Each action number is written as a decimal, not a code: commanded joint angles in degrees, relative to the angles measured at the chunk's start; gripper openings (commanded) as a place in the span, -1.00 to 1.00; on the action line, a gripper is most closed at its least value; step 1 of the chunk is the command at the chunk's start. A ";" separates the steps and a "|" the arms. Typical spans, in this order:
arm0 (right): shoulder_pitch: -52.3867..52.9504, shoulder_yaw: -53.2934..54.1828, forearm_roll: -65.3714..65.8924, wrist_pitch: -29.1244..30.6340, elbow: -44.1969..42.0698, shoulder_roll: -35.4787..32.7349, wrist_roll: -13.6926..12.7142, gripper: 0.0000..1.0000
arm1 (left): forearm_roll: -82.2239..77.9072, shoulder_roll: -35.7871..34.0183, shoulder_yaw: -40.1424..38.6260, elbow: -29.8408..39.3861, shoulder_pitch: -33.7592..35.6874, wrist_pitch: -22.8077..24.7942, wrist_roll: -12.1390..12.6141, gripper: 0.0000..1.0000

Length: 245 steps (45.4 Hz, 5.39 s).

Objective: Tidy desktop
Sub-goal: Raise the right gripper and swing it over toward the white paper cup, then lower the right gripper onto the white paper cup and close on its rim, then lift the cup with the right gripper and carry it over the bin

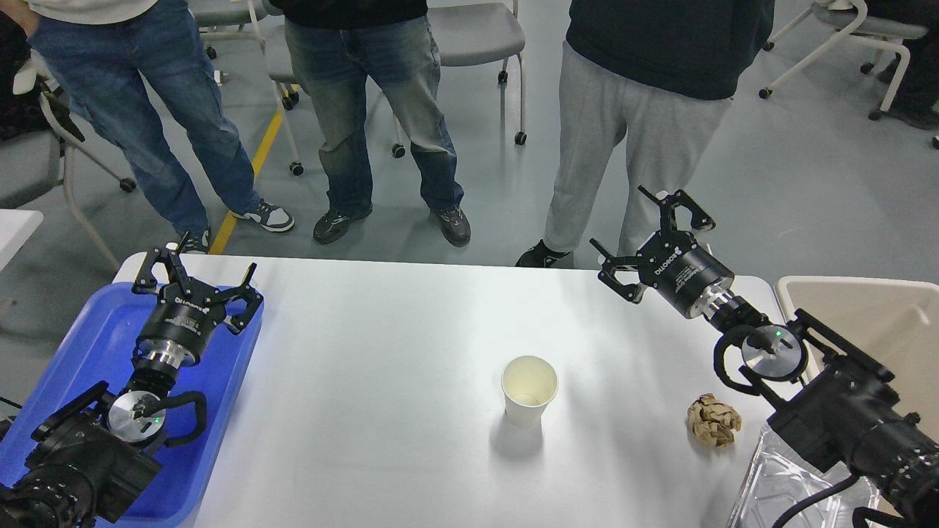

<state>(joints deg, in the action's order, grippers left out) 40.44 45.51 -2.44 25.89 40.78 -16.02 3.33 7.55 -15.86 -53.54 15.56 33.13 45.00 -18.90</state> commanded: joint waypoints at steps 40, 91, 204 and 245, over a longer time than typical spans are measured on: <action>60.10 -72.48 8.06 -3.57 27.07 -22.04 -5.70 1.00 | 0.00 -0.05 0.02 0.00 0.00 0.00 0.00 1.00; 57.21 -91.47 7.71 -4.01 19.08 16.02 -8.69 1.00 | 0.00 -0.05 0.02 0.00 0.00 0.00 0.00 1.00; 47.79 -95.87 22.48 -6.82 13.62 13.83 -8.17 -1.00 | 0.00 -0.05 0.02 0.00 0.00 0.00 0.00 1.00; 89.81 -103.34 14.92 7.33 37.97 -2.17 -8.26 -1.00 | 0.00 -0.14 -0.07 0.00 0.00 0.00 0.00 1.00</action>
<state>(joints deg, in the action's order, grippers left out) 120.61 -55.26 14.23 29.34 75.21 -14.10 -5.00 7.57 -15.91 -53.60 15.56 33.14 45.00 -18.89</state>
